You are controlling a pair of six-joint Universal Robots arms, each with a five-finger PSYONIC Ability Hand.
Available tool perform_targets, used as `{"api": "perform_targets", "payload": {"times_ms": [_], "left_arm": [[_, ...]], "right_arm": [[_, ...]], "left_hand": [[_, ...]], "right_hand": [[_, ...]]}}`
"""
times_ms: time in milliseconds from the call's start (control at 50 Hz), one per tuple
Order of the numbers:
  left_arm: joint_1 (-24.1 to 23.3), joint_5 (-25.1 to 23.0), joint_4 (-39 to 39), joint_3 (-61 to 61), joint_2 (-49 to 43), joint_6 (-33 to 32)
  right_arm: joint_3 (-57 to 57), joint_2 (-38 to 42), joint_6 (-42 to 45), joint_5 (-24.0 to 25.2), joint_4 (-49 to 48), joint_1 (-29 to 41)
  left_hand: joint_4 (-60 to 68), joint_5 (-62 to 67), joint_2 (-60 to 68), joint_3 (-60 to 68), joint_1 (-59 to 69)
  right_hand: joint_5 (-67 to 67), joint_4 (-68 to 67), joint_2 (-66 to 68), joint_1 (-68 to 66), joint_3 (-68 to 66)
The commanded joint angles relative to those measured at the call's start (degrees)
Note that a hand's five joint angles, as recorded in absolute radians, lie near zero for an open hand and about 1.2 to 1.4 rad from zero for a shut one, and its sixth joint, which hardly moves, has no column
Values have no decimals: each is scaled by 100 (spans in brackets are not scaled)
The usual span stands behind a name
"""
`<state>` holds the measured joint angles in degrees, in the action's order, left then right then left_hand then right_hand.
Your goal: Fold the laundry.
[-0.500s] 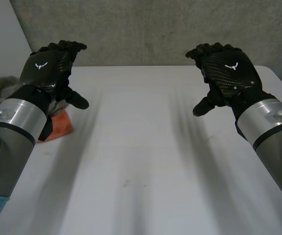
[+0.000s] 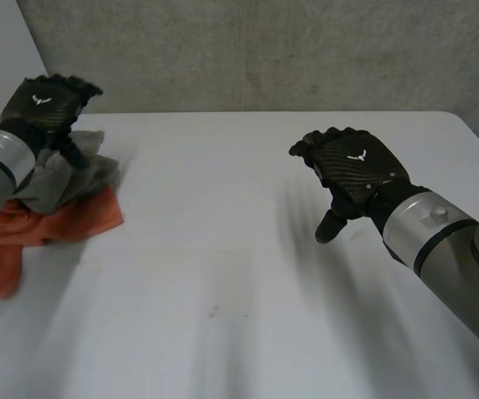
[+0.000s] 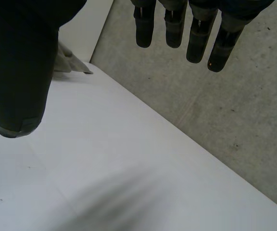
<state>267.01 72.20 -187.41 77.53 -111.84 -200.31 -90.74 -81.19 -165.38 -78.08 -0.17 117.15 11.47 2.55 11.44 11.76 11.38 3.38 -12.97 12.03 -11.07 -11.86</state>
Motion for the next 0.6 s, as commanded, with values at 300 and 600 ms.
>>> {"api": "perform_targets", "payload": {"times_ms": [300,600], "left_arm": [[642,681,-50,-1601,-2535,-1924],[-1316,1165,-41,-547,-296,-396]], "right_arm": [[-31,15,15,-14,-45,45],[153,-11,-3,-102,-44,-43]], "left_hand": [[3713,3605,3715,3684,3722],[6853,6745,6856,6824,6862]], "right_hand": [[-338,297,-203,107,186],[-338,297,-203,107,186]]}}
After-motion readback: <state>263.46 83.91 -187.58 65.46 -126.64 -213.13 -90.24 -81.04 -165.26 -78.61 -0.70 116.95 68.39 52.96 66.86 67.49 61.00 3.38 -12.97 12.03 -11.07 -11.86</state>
